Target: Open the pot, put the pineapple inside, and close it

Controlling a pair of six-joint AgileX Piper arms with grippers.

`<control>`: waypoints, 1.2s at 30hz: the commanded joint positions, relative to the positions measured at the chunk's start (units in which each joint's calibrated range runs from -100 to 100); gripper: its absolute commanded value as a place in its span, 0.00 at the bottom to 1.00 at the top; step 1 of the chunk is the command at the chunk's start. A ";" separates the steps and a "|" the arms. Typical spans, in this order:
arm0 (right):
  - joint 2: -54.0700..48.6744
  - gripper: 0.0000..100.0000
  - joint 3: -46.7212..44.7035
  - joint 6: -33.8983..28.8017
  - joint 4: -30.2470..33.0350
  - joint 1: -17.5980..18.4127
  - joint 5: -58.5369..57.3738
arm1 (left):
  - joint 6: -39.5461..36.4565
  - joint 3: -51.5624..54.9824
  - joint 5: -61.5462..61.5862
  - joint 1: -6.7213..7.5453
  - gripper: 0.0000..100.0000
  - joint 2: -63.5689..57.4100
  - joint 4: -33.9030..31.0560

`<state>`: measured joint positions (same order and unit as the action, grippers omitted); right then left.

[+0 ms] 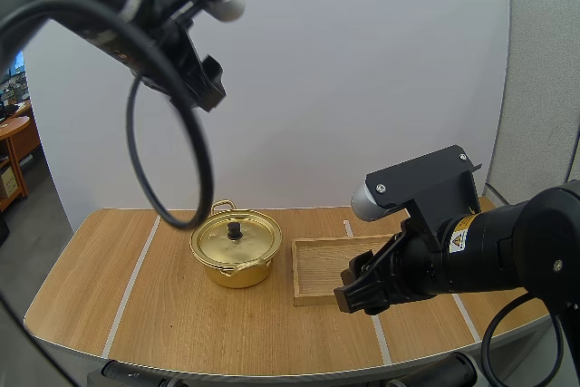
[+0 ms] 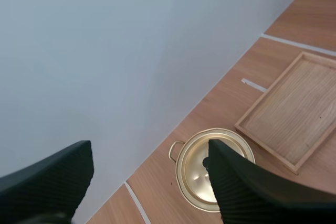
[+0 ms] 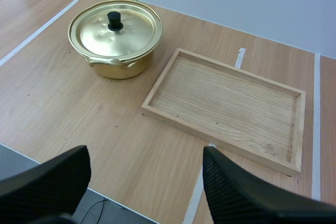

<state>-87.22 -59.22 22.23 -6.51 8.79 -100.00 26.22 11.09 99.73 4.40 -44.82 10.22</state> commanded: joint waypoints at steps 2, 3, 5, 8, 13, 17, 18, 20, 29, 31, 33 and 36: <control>-0.47 1.00 0.01 0.41 0.43 -0.20 0.00 | -5.82 -0.48 0.27 0.12 1.00 -8.29 -0.04; -0.47 1.00 0.01 0.41 0.43 -0.20 0.00 | -6.38 0.10 0.27 0.12 1.00 -9.40 -0.04; -0.47 1.00 0.01 0.41 0.43 -0.20 0.00 | -6.75 1.84 0.27 0.12 1.00 -11.54 0.23; -0.47 1.00 0.01 0.41 0.43 -0.20 0.00 | -6.75 6.59 0.27 0.12 1.00 -14.50 0.34; -0.47 1.00 0.01 0.41 0.43 -0.20 0.00 | -6.75 15.11 0.27 0.12 1.00 -19.19 0.34; -0.47 1.00 0.01 0.41 0.43 -0.20 0.00 | -7.90 20.11 0.27 0.12 1.00 -22.35 0.34; -0.47 1.00 0.01 0.41 0.43 -0.20 0.00 | -8.04 21.40 0.27 0.12 1.00 -23.29 0.34; -0.47 1.00 0.01 0.41 0.43 -0.20 0.00 | -8.24 23.85 0.27 0.12 1.00 -24.92 0.34; -0.47 1.00 0.01 0.41 0.43 -0.20 0.00 | -10.09 32.04 0.27 0.12 1.00 -30.74 0.34; -0.47 1.00 0.01 0.41 0.18 -0.20 0.00 | -10.09 33.66 0.27 0.12 1.00 -31.65 0.34; -0.47 1.00 0.01 0.41 -0.07 -0.20 0.00 | -10.09 35.58 0.27 0.12 1.00 -32.48 0.34; -0.47 1.00 0.01 0.41 -0.07 -0.20 0.00 | -10.09 38.22 0.27 0.12 1.00 -33.26 0.45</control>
<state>-87.22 -59.22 22.23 -6.51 8.79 -100.00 16.96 44.92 100.00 4.40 -76.39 10.22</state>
